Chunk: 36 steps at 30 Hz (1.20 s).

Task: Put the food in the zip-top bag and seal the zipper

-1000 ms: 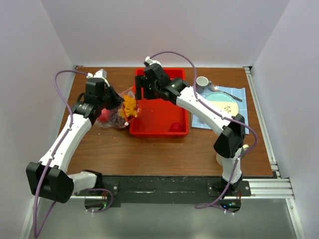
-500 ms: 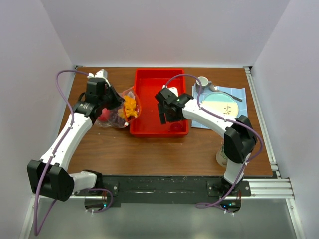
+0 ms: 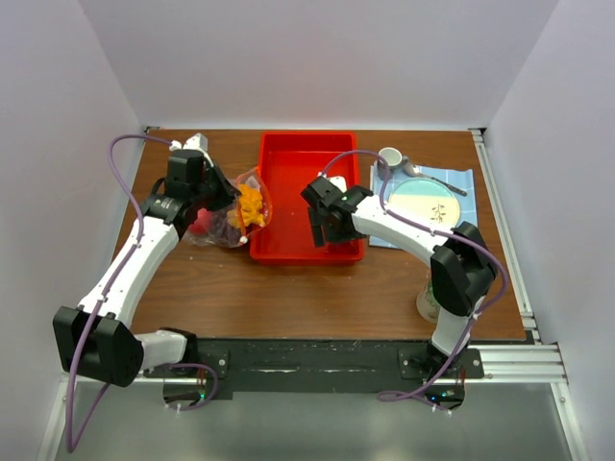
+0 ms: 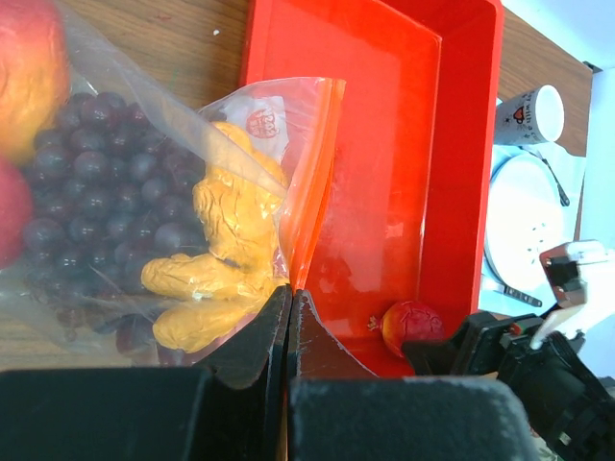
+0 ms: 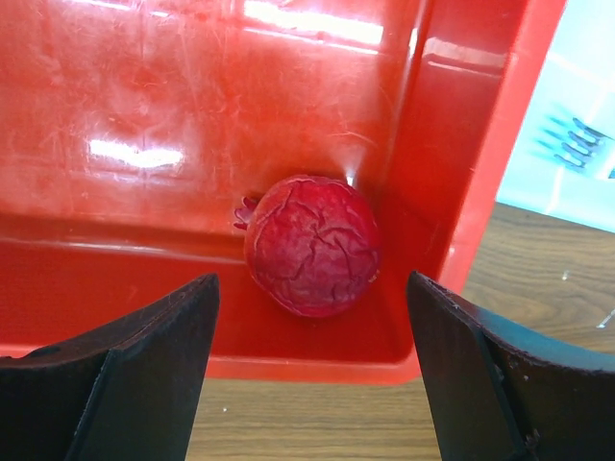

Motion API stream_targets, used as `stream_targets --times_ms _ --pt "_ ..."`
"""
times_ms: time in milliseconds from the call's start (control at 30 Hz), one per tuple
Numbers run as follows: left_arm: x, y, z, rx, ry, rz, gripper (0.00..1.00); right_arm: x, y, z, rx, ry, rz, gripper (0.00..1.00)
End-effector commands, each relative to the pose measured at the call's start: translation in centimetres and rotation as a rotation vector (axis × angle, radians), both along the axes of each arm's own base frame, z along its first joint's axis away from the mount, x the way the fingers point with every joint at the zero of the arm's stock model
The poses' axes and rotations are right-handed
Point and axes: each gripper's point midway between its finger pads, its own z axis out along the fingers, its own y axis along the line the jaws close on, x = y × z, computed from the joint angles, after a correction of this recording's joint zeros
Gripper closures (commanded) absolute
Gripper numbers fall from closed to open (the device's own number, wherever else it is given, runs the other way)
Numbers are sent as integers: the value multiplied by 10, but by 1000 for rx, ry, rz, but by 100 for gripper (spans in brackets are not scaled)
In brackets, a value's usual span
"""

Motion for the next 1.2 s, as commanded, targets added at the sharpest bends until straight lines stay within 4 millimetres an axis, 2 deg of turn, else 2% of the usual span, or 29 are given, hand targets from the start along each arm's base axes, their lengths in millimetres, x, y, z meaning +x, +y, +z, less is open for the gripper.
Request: stream_targets --times_ms 0,333,500,633,700,900,1167 --pt "10 -5 23 -16 -75 -16 100 5 8 -9 28 13 -16 17" --pt "11 -4 21 -14 -74 -14 100 1 15 -25 55 63 -13 20" --pt "10 -4 20 -18 -68 -13 100 4 25 -26 90 71 7 34" --pt "10 -4 19 -18 -70 -13 100 11 32 -24 103 65 21 37" --pt "9 -4 19 -18 -70 -13 100 16 37 -20 120 52 30 37" --pt "8 -3 20 -16 -72 -9 100 21 44 -28 116 77 62 30" --pt "9 -4 19 -18 -71 -10 100 23 44 -34 106 81 70 29"
